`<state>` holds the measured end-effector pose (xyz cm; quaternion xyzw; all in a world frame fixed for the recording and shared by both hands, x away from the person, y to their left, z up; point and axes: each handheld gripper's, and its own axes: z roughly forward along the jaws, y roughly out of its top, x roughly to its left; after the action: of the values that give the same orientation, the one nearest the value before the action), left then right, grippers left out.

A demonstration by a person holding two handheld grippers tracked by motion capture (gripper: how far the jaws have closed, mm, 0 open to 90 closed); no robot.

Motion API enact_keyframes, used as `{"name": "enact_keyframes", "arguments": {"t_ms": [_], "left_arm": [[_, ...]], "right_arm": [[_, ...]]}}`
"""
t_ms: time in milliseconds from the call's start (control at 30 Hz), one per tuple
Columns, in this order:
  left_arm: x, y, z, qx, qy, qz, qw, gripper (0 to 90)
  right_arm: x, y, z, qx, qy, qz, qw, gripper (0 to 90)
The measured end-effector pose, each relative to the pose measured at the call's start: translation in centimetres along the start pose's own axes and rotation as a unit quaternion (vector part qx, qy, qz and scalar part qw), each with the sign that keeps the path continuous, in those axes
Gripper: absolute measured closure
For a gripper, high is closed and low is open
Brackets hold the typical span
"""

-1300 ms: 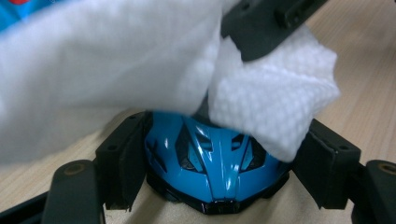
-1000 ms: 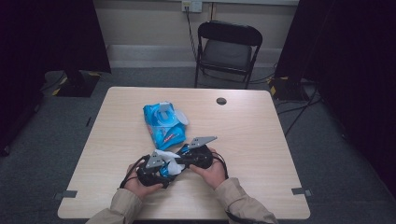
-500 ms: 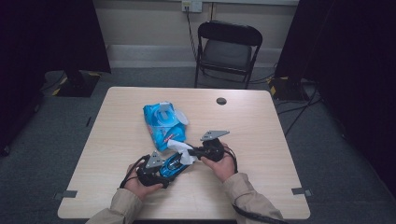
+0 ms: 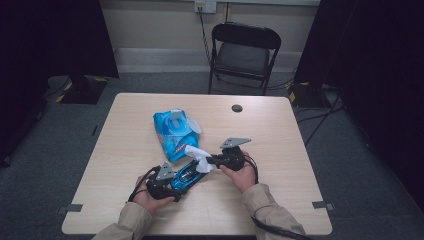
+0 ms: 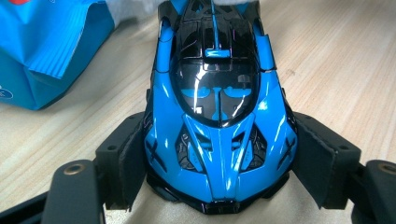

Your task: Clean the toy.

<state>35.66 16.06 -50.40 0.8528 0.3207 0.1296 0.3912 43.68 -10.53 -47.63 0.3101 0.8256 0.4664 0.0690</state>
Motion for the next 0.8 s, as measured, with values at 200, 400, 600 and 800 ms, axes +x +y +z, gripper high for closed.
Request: {"name": "enact_keyframes", "arguments": {"t_ms": [200,400,600,800], "left_arm": [[0.0,0.0,0.0,0.002,0.002,0.0,1.0,25.5],[0.0,0.0,0.0,0.001,0.001,-0.001,1.0,25.4],[-0.3,0.2,0.0,0.007,0.006,0.009,0.9999,23.7],[-0.3,0.6,-0.3,0.009,0.006,0.015,0.9998,20.9]], "right_arm": [[-1.1,-0.3,-1.0,-0.002,-0.017,0.009,0.9998,84.4],[-1.8,-1.0,-1.6,0.004,-0.03,0.013,0.9995,84.3],[-2.5,-1.6,-2.3,0.0,-0.042,0.019,0.9989,84.0],[-3.1,-2.0,-3.1,-0.005,-0.051,0.024,0.9984,84.0]]}}
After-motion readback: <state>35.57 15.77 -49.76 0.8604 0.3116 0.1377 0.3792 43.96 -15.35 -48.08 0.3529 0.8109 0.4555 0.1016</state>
